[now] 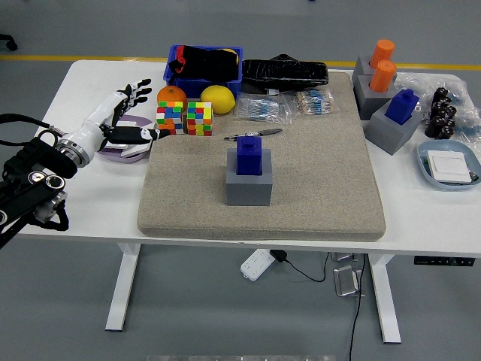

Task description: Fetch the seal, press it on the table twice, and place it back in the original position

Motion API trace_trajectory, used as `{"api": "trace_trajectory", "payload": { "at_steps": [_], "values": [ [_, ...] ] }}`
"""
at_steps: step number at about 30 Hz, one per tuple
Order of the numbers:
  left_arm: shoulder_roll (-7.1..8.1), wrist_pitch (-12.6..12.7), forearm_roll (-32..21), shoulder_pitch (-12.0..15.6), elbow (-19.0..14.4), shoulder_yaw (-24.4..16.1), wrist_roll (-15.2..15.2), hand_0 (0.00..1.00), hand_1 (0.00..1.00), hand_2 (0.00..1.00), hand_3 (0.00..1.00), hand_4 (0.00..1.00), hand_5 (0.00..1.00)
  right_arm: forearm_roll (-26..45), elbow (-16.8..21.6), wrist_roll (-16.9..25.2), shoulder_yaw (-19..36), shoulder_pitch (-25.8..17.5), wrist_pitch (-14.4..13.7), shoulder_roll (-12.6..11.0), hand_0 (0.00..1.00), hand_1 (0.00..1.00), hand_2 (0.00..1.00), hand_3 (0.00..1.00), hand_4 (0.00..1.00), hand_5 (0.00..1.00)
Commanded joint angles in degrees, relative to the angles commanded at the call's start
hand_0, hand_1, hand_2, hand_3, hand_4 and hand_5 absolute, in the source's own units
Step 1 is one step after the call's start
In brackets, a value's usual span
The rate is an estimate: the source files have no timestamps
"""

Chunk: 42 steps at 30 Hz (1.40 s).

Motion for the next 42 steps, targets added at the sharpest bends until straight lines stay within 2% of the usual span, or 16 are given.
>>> {"api": "trace_trajectory", "payload": {
  "at_steps": [3, 10, 15, 16, 21, 22, 27, 28, 34, 42],
  "values": [
    [-0.8, -0.53, 0.15, 0.24, -0.65, 0.25, 0.48, 0.998, 0.967, 0.948, 0.998, 0.976, 0.045, 0.04, 0.04, 0.05, -0.12, 0.0, 0.03, 0.0, 0.785, 0.7, 0.678, 0.639, 0.76, 0.529],
    [-5.06, -1.18, 0.35, 0.07, -3.08, 1.66, 1.3, 0.998, 0.956, 0.918, 0.998, 0.984, 0.032, 0.11, 0.06, 0.21, -0.62, -0.09, 0.02, -0.11, 0.786, 0.7, 0.679, 0.639, 0.761, 0.529],
    [-8.08, -0.41, 0.2, -0.86, -2.21, 2.37, 0.66, 0.998, 0.956, 0.918, 0.998, 0.984, 0.032, 0.18, 0.11, 0.28, -0.69, 0.01, 0.03, 0.0, 0.786, 0.7, 0.679, 0.639, 0.761, 0.529],
    [-8.92, 0.0, -0.11, -1.08, -1.71, 2.52, 0.25, 0.998, 0.931, 0.873, 0.998, 0.955, 0.002, 0.24, 0.15, 0.31, -0.71, 0.03, 0.03, 0.0, 0.786, 0.7, 0.679, 0.639, 0.761, 0.528],
    [-11.11, 0.96, -0.54, -1.42, -0.42, 3.55, -0.48, 0.998, 0.931, 0.873, 0.998, 0.955, 0.002, 0.42, 0.27, 0.4, -0.91, -0.02, 0.03, -0.05, 0.786, 0.7, 0.679, 0.639, 0.761, 0.528],
    [-11.57, 1.14, -0.62, -1.42, -0.14, 3.87, -0.58, 0.998, 0.885, 0.829, 0.993, 0.88, 0.002, 0.42, 0.26, 0.41, -0.95, -0.02, 0.04, -0.03, 0.786, 0.7, 0.679, 0.639, 0.762, 0.528],
    [-13.09, 1.86, -1.1, -1.41, 1.23, 4.57, -1.02, 0.998, 0.885, 0.829, 0.993, 0.88, 0.002, 0.5, 0.28, 0.42, -1.18, -0.02, 0.04, 0.01, 0.786, 0.7, 0.679, 0.639, 0.762, 0.528],
    [-13.36, 1.99, -1.2, -1.47, 1.56, 4.59, -1.07, 0.99, 0.859, 0.812, 0.989, 0.87, 0.002, 0.49, 0.28, 0.43, -1.24, 0.02, 0.04, 0.0, 0.786, 0.7, 0.679, 0.639, 0.762, 0.528],
    [-14.78, 3.3, -1.75, -2.16, 3.5, 4.95, -1.79, 0.978, 0.837, 0.799, 0.98, 0.853, 0.002, 0.53, 0.28, 0.49, -1.39, 0.01, -0.03, -0.04, 0.786, 0.7, 0.679, 0.639, 0.763, 0.528],
    [-15.77, 2.74, -2.15, -2.42, 6.09, 6.17, -1.33, 0.972, 0.836, 0.81, 0.983, 0.828, 0.002, 0.81, 0.41, 0.57, -1.66, 0.04, 0.07, -0.13, 0.787, 0.7, 0.678, 0.639, 0.763, 0.528]
  ]
}}
